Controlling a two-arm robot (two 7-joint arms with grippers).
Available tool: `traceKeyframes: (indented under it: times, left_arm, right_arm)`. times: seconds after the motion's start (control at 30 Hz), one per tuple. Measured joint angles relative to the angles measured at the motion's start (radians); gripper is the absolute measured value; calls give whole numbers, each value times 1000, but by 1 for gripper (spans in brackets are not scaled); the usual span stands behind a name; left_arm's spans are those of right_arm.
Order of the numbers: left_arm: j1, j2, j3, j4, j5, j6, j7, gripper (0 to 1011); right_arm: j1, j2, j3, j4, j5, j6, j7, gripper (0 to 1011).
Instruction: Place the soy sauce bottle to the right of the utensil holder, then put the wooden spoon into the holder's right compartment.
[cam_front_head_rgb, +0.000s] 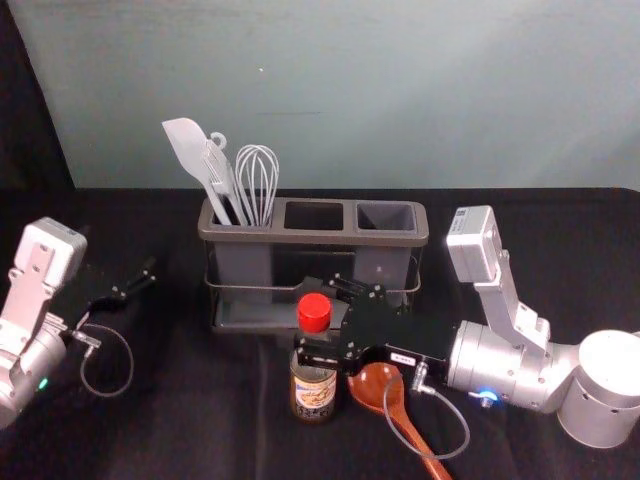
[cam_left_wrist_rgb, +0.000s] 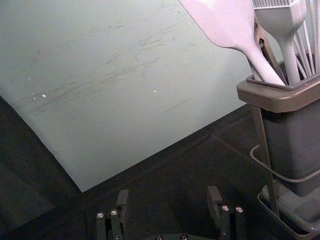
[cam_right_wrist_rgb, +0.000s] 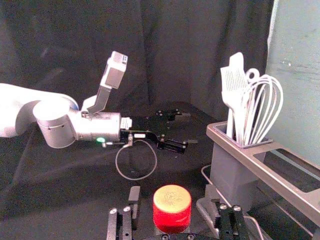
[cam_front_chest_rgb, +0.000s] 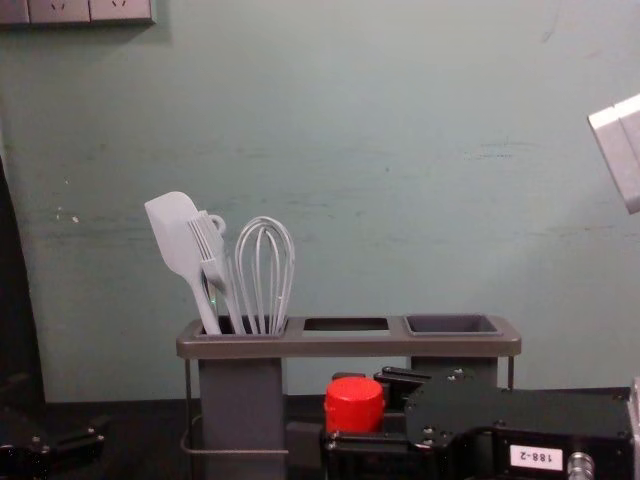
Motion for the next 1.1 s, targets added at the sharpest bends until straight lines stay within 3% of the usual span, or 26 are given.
traceKeyframes:
  times: [0.5,0.87,1.1]
  left_arm:
    - [0,0,0,0,0,0,0,1011]
    - [0,0,0,0,0,0,0,1011]
    - [0,0,0,0,0,0,0,1011]
  right_arm:
    - [0,0,0,-1,0,0,0,382]
    - [0,1,0,-2,-1,0,-1,383]
    - [-22,25,27,-59,20,-6,-7,382]
